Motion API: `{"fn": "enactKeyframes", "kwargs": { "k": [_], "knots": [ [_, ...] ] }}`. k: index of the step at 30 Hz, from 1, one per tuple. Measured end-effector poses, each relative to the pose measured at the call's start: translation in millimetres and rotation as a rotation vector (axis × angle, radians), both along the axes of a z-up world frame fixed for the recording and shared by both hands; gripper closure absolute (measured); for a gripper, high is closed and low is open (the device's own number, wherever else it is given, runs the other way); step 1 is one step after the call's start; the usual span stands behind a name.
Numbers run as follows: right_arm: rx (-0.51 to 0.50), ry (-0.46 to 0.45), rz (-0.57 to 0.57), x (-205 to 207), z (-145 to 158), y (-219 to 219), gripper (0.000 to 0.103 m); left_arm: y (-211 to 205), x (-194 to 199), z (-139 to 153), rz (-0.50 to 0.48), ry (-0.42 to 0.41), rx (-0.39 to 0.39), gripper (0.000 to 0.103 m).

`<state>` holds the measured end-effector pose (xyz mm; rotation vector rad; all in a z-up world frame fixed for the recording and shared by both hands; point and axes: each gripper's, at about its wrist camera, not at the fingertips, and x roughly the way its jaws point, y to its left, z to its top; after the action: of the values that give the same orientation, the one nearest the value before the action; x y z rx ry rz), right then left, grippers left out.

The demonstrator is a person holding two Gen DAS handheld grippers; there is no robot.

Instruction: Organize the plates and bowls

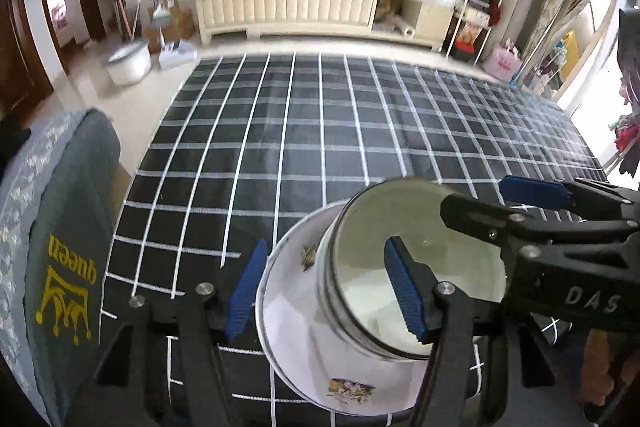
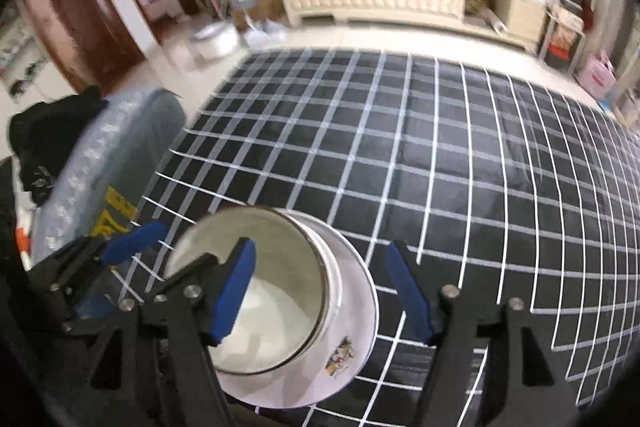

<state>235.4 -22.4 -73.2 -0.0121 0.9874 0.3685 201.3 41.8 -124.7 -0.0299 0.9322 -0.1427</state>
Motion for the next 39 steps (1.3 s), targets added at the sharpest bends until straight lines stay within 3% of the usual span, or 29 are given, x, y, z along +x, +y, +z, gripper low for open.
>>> {"fn": "enactKeyframes", "kwargs": {
  "k": [2, 10, 17, 21, 22, 24, 33, 35, 37, 39],
  "knots": [
    [0.002, -0.047, -0.009, -9.1, 10.0, -7.8, 0.031, -1.5, -5.8, 9.2, -0.004, -0.028, -0.025, 0.044],
    [-0.002, -0.224, -0.097, -61.8, 50.8, -48.9, 0.027, -18.8, -47.2, 54.7, 0.030, -0.225, 0.023, 0.044],
    [0.004, -0.363, -0.189, -105.2, 77.6, -74.7, 0.021, -28.1, -80.7, 80.4, 0.058, -0.329, -0.037, 0.044],
    [-0.019, -0.404, -0.208, -132.1, 81.4, -83.4, 0.018, -38.8, -105.8, 90.7, 0.047, -0.389, -0.019, 0.044],
    [-0.024, -0.406, -0.210, -138.0, 81.5, -85.0, 0.017, -43.8, -113.2, 93.1, 0.041, -0.406, 0.006, 0.042],
    [-0.040, -0.411, -0.215, -147.6, 80.9, -88.8, 0.017, -51.5, -127.4, 96.1, 0.039, -0.441, 0.044, 0.026],
    [-0.068, -0.524, -0.245, -200.3, 91.3, -100.3, 0.012, -64.8, -178.3, 105.3, 0.043, -0.515, 0.069, 0.018],
    [-0.093, -0.547, -0.237, -210.3, 92.4, -97.9, 0.002, -69.3, -190.6, 107.5, 0.044, -0.543, 0.090, 0.016],
    [-0.098, -0.576, -0.226, -219.0, 93.5, -96.0, 0.000, -75.5, -200.9, 109.5, 0.043, -0.559, 0.106, 0.016],
    [-0.091, -0.588, -0.223, -225.3, 95.1, -95.8, 0.000, -77.4, -209.6, 110.4, 0.032, -0.556, 0.093, 0.009]
  ]
}}
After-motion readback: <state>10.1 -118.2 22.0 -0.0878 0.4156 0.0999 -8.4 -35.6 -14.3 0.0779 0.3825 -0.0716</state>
